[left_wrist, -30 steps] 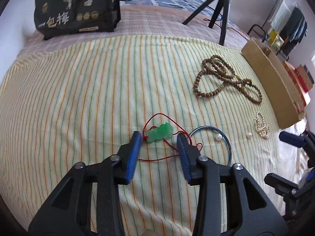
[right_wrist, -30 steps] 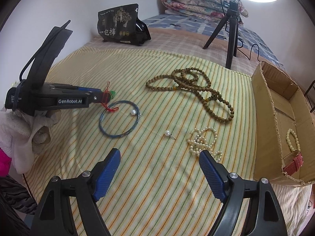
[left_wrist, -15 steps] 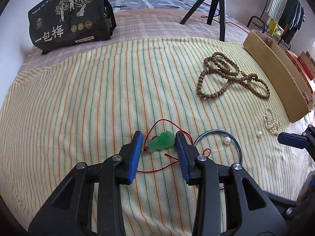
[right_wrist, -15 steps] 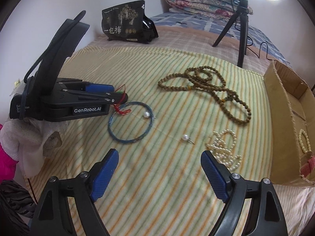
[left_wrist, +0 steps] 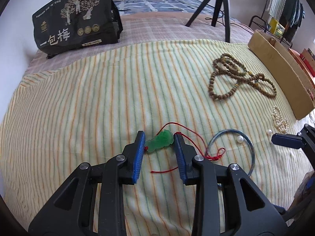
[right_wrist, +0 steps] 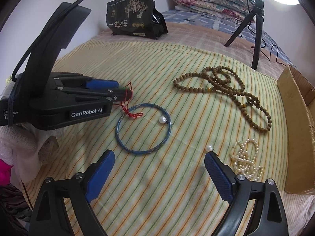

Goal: Organize jewelry
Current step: 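Grasp the blue bangle with the right tool while the left tool holds the pendant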

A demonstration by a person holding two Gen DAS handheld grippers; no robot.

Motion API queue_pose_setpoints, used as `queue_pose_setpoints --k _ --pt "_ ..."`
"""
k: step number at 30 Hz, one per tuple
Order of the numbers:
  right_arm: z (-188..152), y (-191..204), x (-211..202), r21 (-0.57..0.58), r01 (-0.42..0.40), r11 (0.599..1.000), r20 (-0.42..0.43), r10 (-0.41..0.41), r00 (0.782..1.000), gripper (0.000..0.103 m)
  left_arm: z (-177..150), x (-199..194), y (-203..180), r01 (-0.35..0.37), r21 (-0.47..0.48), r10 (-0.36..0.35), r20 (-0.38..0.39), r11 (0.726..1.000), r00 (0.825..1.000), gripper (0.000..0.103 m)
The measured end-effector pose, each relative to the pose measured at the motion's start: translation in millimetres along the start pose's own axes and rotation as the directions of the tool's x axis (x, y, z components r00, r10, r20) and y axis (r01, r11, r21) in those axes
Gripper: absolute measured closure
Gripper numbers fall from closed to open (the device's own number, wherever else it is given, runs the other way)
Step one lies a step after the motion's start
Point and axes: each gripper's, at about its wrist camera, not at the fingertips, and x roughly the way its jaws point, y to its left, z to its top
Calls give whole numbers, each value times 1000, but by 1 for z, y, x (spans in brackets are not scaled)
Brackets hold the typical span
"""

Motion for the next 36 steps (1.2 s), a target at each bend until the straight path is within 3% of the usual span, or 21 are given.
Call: queue_pose_setpoints --k 17,20,22,24,36 --pt "17 22 28 -86 91 992 12 -90 996 4 -1 -2 28 -30 -70 30 8 997 1000 73" --pt "19 20 29 -80 80 994 15 -80 997 11 -2 -3 29 -28 -71 29 8 997 1000 73" --pt "19 19 26 -89 72 993 19 -71 997 23 -2 -3 29 -27 -75 28 8 997 1000 73" --pt "18 18 23 -98 64 993 19 -63 998 29 -2 -3 29 -26 -82 27 8 996 1000 73" --pt "15 5 8 -73 64 995 34 -62 997 30 -5 -10 34 -5 -121 7 17 993 1000 73"
